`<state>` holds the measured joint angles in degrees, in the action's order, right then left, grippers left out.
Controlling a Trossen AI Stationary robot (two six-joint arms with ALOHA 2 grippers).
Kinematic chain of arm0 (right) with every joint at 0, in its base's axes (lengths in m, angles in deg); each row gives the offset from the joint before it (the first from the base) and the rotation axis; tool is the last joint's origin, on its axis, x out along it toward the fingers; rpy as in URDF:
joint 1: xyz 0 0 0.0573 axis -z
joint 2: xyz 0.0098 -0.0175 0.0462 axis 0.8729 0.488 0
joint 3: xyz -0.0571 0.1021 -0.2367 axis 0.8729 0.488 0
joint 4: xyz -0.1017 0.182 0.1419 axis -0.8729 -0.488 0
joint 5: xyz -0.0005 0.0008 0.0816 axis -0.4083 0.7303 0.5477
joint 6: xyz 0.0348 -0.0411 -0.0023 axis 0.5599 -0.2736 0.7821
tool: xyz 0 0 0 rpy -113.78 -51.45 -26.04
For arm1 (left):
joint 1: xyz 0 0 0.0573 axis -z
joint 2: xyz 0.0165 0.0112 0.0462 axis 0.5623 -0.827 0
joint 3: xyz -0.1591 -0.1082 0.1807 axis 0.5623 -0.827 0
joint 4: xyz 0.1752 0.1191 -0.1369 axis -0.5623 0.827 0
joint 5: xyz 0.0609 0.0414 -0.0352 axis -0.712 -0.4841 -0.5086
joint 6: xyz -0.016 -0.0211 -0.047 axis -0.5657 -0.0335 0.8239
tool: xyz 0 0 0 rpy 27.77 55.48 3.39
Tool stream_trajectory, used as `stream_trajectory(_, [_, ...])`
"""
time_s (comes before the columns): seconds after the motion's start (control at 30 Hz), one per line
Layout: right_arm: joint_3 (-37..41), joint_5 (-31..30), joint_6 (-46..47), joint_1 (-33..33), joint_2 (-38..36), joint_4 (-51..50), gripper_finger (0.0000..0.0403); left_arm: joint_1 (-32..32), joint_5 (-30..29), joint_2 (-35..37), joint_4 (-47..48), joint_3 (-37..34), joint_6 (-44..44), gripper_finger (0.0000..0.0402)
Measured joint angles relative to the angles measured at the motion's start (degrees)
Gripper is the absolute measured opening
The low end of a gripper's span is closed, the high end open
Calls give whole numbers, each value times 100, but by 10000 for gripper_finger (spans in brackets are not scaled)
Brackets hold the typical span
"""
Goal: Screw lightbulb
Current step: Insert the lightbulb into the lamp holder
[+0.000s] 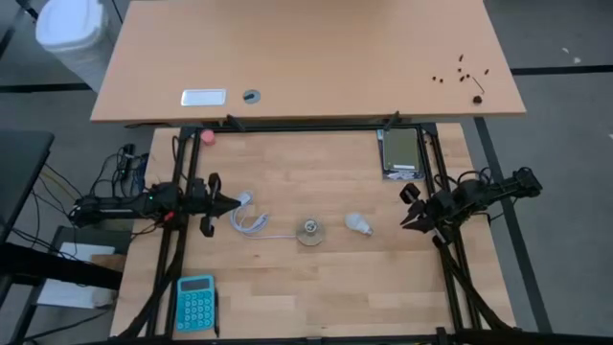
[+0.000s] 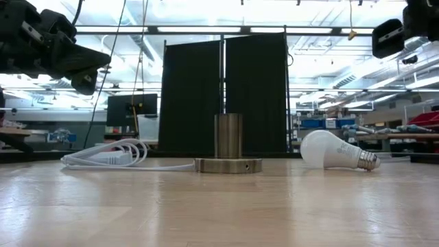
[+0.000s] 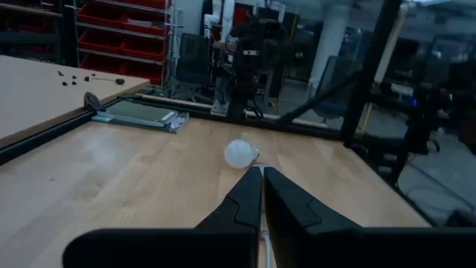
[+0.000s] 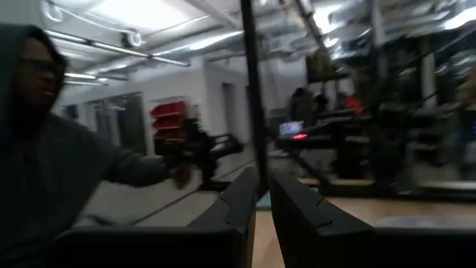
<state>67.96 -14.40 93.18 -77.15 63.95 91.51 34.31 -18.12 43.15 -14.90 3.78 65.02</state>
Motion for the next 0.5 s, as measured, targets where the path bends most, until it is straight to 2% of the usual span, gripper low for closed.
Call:
stream_trajectory(0.2, [-1, -1080, -152, 0, 0, 274, 52, 0, -100, -50, -114, 82, -68, 23])
stream_trajectory(0.4, [-2, -2206, 92, 0, 54, 299, 52, 0, -458, -174, -72, 313, -204, 23])
stream_trajectory(0.5, [-1, -2334, 50, 3, 163, 440, 52, 0, -629, -367, -31, 534, -429, 23])
